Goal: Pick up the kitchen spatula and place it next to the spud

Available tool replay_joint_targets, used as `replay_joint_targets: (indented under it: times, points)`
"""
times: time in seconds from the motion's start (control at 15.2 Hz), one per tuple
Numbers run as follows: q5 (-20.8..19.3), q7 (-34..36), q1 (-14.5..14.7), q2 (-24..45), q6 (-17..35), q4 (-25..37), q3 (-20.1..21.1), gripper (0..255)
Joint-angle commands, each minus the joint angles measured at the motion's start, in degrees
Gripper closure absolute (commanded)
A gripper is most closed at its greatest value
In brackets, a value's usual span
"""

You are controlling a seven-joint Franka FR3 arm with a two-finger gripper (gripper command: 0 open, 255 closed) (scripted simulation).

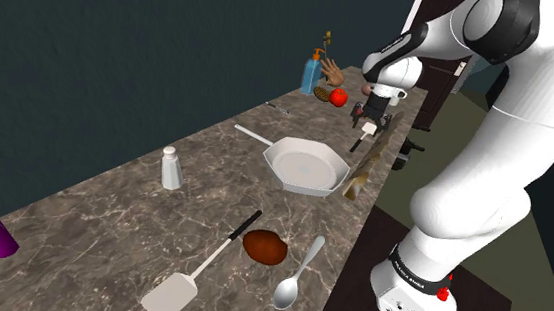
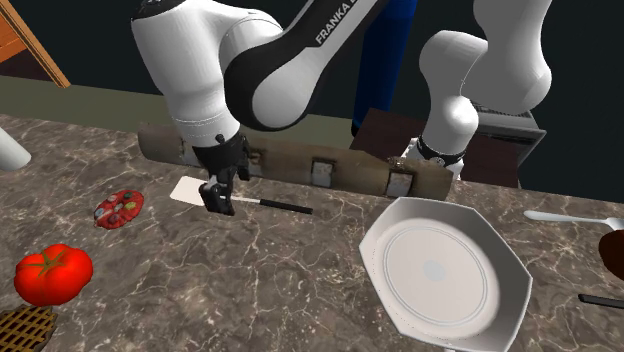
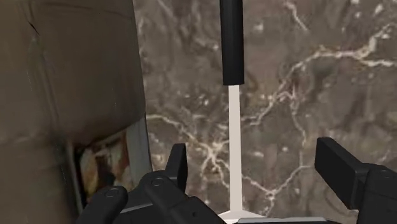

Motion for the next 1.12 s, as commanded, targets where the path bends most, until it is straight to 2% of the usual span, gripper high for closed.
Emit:
replay_joint_targets:
  times: [0.0,0.53,1.06]
  points:
    - [0.0,-0.1,-0.2,0.4,-0.3,-1.2,-0.2,255]
    - [0.1,0.1,-0.1,0.8,-0.4,-0.6,-0.1,255]
    - [-1.5,1.4,0.1,-2.6,-6.2,2.0,-0.2,255]
